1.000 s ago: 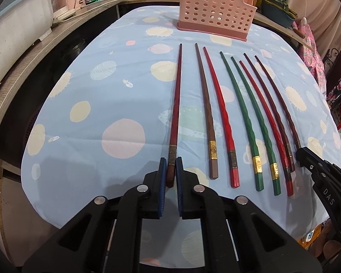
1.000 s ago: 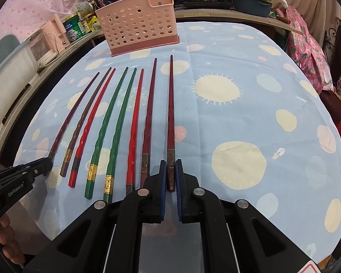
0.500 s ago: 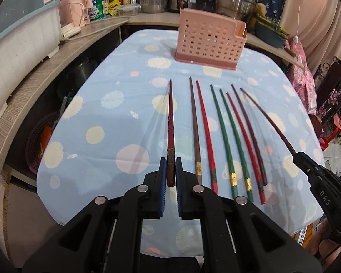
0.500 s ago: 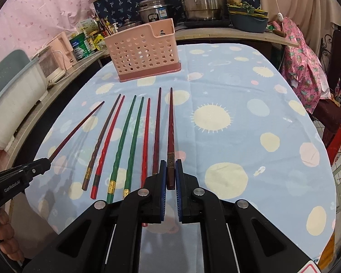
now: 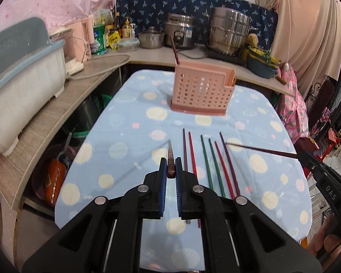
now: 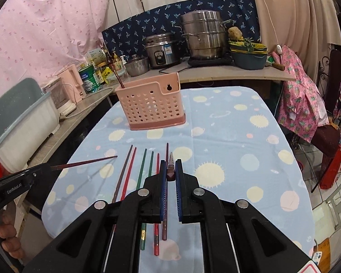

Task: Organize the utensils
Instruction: 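Lift both chopsticks and carry them above the pink basket with both tools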

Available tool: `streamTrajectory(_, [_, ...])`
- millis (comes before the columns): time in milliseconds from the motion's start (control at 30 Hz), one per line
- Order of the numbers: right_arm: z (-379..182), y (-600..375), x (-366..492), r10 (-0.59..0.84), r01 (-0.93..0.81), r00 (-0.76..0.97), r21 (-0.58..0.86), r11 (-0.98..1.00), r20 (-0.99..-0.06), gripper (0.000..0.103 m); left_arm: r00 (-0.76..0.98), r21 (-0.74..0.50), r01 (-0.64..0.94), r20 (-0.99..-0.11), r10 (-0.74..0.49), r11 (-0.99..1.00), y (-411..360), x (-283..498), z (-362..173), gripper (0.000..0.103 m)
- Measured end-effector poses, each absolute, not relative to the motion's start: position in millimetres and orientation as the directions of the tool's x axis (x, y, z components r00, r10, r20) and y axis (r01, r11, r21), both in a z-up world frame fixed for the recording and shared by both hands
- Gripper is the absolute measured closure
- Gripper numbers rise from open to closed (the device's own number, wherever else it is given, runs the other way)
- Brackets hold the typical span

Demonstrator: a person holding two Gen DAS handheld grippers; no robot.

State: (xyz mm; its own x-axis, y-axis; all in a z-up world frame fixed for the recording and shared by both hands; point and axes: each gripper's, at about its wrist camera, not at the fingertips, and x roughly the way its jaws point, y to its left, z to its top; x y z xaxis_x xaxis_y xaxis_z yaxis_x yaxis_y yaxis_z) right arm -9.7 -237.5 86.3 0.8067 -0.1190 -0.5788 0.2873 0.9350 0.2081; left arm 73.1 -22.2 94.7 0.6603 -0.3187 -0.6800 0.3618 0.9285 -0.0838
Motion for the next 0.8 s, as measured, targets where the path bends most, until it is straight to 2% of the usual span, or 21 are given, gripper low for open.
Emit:
streamTrajectory(567, [143,-270,52,-0.131,0.266,0.863,0.218,0.939,-0.488,0.096,0.718,-0.118,0.370,-0.594,-0.364,0.922,-48,144,157,0.096])
streamTrajectory(800, [184,-286,82,-0.133,0.242,0.906,0.235,0.941,-0.403,0.096,0.756,-0.138,0.373,-0.529,-0.387,0.918,-64,179,198,0.096])
